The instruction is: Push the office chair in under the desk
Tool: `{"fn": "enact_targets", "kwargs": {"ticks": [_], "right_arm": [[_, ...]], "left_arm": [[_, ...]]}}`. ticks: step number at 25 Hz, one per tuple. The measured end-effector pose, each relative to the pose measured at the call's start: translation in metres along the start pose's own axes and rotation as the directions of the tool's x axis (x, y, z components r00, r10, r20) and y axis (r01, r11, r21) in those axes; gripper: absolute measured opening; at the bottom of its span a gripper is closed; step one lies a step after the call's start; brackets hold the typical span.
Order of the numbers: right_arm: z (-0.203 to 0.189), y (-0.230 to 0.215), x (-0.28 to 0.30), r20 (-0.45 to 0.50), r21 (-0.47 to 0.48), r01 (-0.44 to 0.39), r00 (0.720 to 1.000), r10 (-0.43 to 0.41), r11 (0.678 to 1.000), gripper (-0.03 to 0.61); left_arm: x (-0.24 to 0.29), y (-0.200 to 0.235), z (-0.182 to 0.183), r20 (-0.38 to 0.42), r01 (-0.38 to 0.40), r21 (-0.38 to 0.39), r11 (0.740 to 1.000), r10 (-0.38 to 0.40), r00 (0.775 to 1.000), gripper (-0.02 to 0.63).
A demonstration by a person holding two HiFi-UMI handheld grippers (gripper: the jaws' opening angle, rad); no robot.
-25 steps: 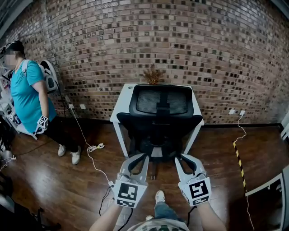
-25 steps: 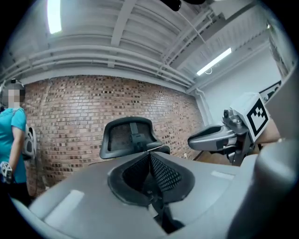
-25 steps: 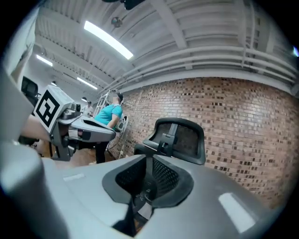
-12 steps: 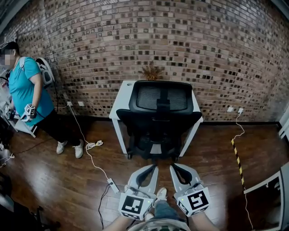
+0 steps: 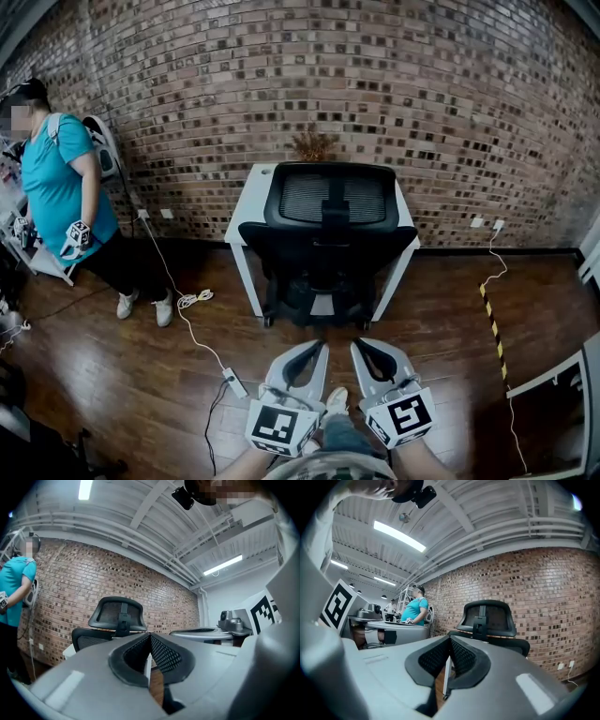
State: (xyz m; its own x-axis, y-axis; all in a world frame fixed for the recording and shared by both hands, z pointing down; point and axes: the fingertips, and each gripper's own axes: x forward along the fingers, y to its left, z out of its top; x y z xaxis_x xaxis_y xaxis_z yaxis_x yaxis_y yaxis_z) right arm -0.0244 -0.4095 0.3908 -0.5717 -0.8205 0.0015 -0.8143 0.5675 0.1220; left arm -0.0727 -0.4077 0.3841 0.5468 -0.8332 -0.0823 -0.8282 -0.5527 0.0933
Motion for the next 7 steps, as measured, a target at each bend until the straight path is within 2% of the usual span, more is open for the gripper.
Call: {"fn": "enact_targets", "kwargs": {"ticks": [7], "right_arm": [[-0.0022,-0.0054,0.0047,-0.001,-0.004,-0.003,1.000,0.003,1.000,0.000]], "left_arm": [[0.0088,0.0019,-0.0056,-0.007,0.007,-0.002,1.000,-0.007,1.000,0.017]]}}
